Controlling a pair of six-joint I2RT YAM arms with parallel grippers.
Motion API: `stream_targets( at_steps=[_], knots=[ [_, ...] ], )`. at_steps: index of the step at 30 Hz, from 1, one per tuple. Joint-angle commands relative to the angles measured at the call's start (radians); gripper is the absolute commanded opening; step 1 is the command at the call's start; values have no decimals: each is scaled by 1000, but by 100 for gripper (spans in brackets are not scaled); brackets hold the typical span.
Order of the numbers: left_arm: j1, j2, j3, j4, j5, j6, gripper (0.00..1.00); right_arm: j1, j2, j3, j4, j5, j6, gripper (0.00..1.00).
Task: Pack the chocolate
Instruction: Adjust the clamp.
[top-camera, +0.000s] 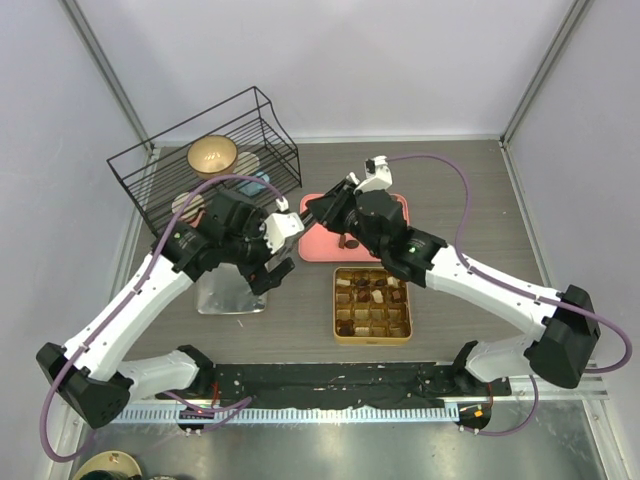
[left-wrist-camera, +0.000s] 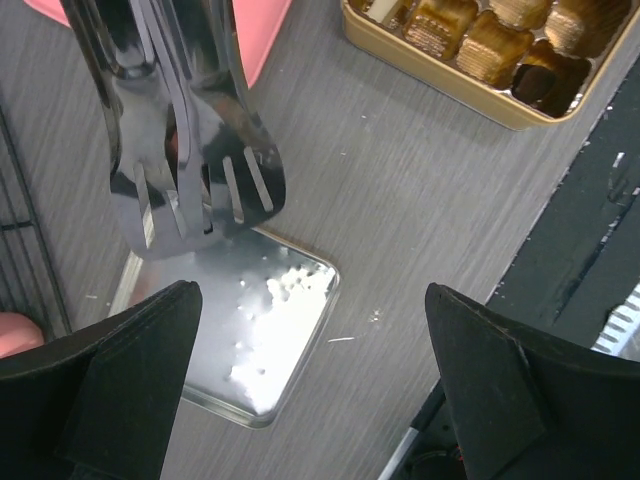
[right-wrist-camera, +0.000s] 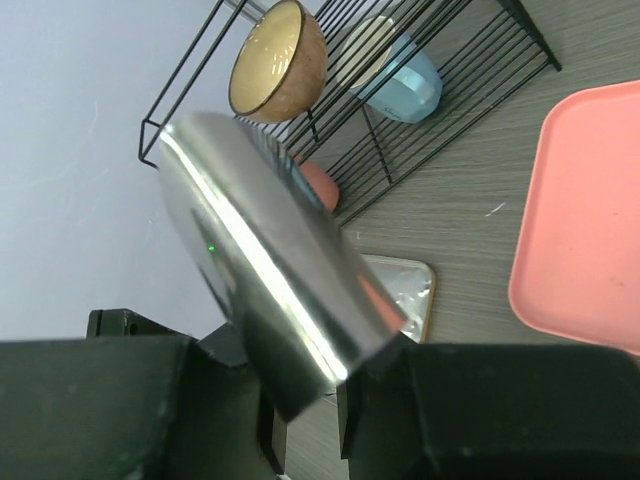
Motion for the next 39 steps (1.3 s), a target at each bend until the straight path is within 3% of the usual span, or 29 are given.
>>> stream_targets(
  at_steps=[1, 5, 13, 33, 39],
  knots=[
    [-21, -2, -25, 115, -96, 35, 100, 8, 11, 43, 100, 13, 117, 8],
    [-33, 15, -39, 142, -131, 29, 100, 10, 5, 11, 132, -12, 177, 8],
    [-56, 3, -87, 229, -340, 84, 100, 13, 6, -3, 140, -115, 244, 8],
    [-56, -5, -87, 180, -317, 129, 100, 54, -83, -81, 77, -141, 205, 7],
    [-56, -3, -82, 157, -302, 130, 80, 53, -107, -76, 43, -115, 171, 8]
  ],
)
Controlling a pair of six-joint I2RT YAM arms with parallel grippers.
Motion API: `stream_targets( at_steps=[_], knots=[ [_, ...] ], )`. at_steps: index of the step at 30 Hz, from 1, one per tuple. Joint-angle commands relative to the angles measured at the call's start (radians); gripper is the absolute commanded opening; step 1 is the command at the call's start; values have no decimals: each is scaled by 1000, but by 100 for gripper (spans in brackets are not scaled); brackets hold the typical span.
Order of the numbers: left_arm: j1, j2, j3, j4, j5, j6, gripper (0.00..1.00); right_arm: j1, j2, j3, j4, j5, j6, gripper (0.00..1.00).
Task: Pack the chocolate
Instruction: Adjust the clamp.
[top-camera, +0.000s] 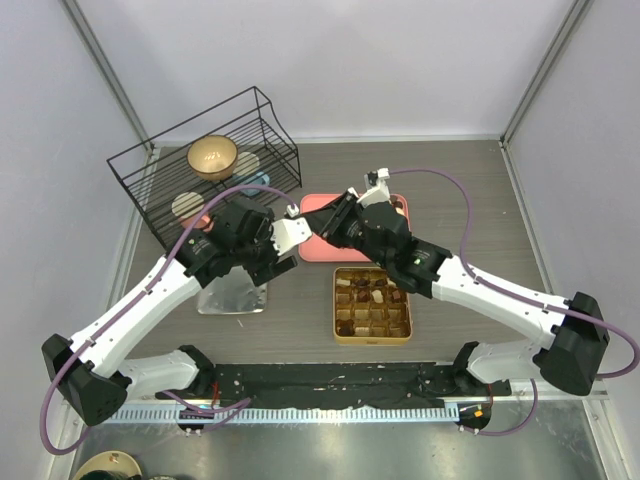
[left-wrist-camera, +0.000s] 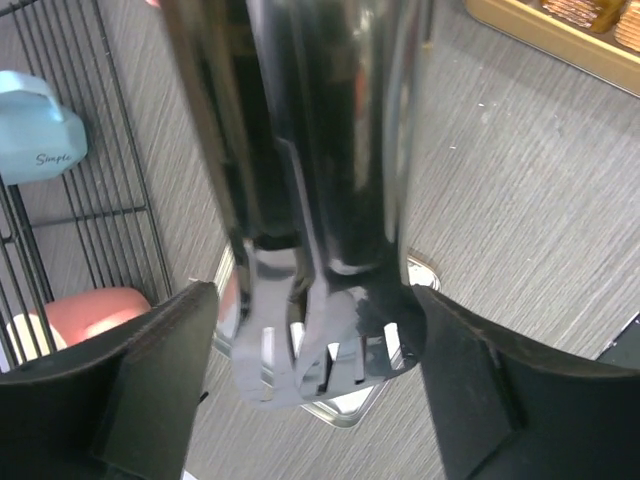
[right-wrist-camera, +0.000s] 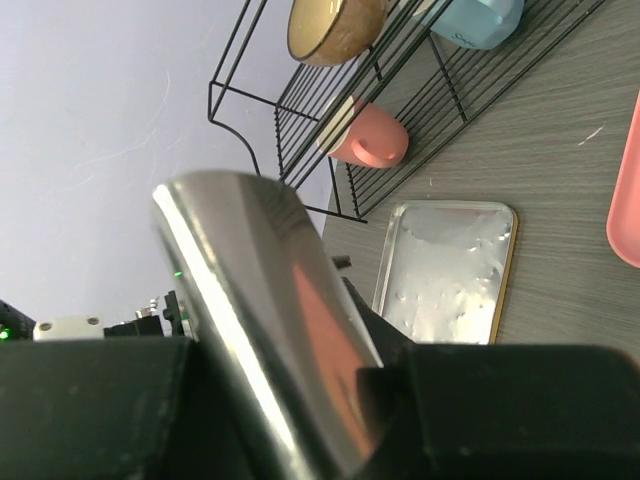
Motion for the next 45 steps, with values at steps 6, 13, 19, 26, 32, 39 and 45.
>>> stream_targets(
  at_steps=[6, 13, 19, 26, 32, 39, 45],
  knots=[
    [6, 5, 40, -33, -1, 22, 44, 13, -59, 3, 10, -11, -45, 16],
    [6, 11, 71, -55, 51, 10, 30, 13, -65, -69, 113, -29, -52, 24],
    [6, 11, 95, -79, 82, 0, 21, 19, -38, -86, 196, -51, -92, 36],
    [6, 13, 144, -103, 126, -21, 20, 30, 21, -81, 259, -51, -103, 37],
    [6, 8, 144, -113, 152, -32, 18, 33, 41, -93, 326, -57, -105, 30],
    [6, 8, 163, -124, 189, -41, 15, 36, 54, -126, 438, -124, -137, 19],
    [6, 11, 196, -147, 240, -50, 14, 74, 65, -150, 455, -117, -220, 11]
  ],
)
